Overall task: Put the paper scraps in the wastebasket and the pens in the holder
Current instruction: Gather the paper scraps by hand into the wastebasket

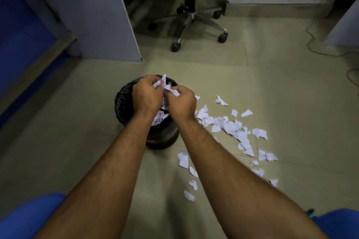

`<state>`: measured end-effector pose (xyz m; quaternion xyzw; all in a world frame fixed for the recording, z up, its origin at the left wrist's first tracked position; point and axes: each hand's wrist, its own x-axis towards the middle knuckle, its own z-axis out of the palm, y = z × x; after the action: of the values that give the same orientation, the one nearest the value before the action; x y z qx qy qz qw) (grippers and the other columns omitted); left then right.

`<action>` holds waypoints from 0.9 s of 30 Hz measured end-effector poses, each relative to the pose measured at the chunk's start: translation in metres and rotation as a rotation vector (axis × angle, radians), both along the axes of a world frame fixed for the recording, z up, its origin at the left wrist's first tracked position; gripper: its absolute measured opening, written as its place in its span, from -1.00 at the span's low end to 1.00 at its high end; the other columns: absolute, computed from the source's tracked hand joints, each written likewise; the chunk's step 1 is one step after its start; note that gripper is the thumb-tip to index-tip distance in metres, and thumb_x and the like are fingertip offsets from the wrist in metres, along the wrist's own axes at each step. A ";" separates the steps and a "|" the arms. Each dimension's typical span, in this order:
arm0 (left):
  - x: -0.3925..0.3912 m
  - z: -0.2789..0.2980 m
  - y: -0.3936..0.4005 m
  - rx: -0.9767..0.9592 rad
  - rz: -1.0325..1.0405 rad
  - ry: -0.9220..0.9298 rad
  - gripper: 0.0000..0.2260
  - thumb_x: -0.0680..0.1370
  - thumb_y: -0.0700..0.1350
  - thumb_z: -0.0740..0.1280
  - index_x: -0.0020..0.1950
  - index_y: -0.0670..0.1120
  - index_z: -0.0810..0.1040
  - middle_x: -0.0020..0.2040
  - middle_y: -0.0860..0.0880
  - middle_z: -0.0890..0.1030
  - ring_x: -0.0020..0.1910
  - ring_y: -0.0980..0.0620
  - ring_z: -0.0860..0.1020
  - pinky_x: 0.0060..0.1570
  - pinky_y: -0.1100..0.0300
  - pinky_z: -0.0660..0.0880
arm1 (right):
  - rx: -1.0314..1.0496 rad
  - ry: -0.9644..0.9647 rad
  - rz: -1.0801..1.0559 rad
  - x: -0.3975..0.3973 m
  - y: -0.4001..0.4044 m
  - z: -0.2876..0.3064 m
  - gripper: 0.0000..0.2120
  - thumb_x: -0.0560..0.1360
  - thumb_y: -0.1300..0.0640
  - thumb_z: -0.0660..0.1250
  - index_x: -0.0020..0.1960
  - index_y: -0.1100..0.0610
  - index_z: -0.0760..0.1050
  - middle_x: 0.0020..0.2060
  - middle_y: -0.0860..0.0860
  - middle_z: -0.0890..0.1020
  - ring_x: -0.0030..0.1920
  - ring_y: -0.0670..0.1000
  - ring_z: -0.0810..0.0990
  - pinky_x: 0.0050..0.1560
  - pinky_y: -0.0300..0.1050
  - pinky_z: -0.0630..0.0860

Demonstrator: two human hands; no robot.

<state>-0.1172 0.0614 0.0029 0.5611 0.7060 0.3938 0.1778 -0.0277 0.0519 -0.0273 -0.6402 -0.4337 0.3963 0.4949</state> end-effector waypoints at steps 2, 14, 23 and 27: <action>-0.023 -0.011 0.011 -0.098 0.028 0.065 -0.90 0.51 -0.15 0.33 -0.14 -0.11 0.64 -0.21 -0.09 0.67 -0.20 -0.07 0.60 -0.22 0.17 0.48 | -0.050 -0.125 0.117 -0.019 0.011 -0.006 -0.83 0.48 0.04 0.41 -0.19 0.14 0.64 -0.29 0.04 0.68 -0.23 0.06 0.63 -0.24 -0.17 0.44; -0.035 -0.021 0.009 -0.187 0.045 0.030 -0.74 0.45 -0.22 0.38 0.13 -0.07 0.62 0.02 -0.03 0.68 0.00 -0.03 0.62 -0.03 0.18 0.54 | -0.032 -0.257 0.015 -0.038 0.018 0.000 -0.69 0.51 0.22 0.22 0.17 0.07 0.61 0.04 0.03 0.70 0.06 0.08 0.63 0.04 -0.14 0.50; 0.055 -0.044 -0.005 -0.205 -0.390 0.051 -0.86 0.49 -0.10 0.39 0.00 -0.08 0.69 -0.17 -0.08 0.71 -0.12 -0.07 0.66 -0.09 0.17 0.53 | -0.136 -0.052 -0.395 0.053 -0.016 -0.030 -0.77 0.52 0.10 0.28 0.12 -0.02 0.62 0.00 -0.10 0.70 0.00 -0.03 0.64 -0.06 -0.21 0.41; 0.089 -0.119 -0.041 -0.479 -0.553 0.243 -0.69 0.49 -0.04 0.36 0.21 -0.08 0.58 0.12 -0.11 0.65 0.15 -0.13 0.58 0.09 0.13 0.47 | -0.368 -0.171 -0.447 0.087 -0.073 -0.106 -0.78 0.52 0.09 0.27 0.12 0.01 0.61 0.03 0.00 0.68 0.06 0.12 0.62 -0.05 -0.17 0.40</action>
<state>-0.0284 0.0204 -0.1157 0.7155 0.6161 0.0855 0.3181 0.0593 -0.0214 -0.1335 -0.8297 -0.2429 0.2941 0.4075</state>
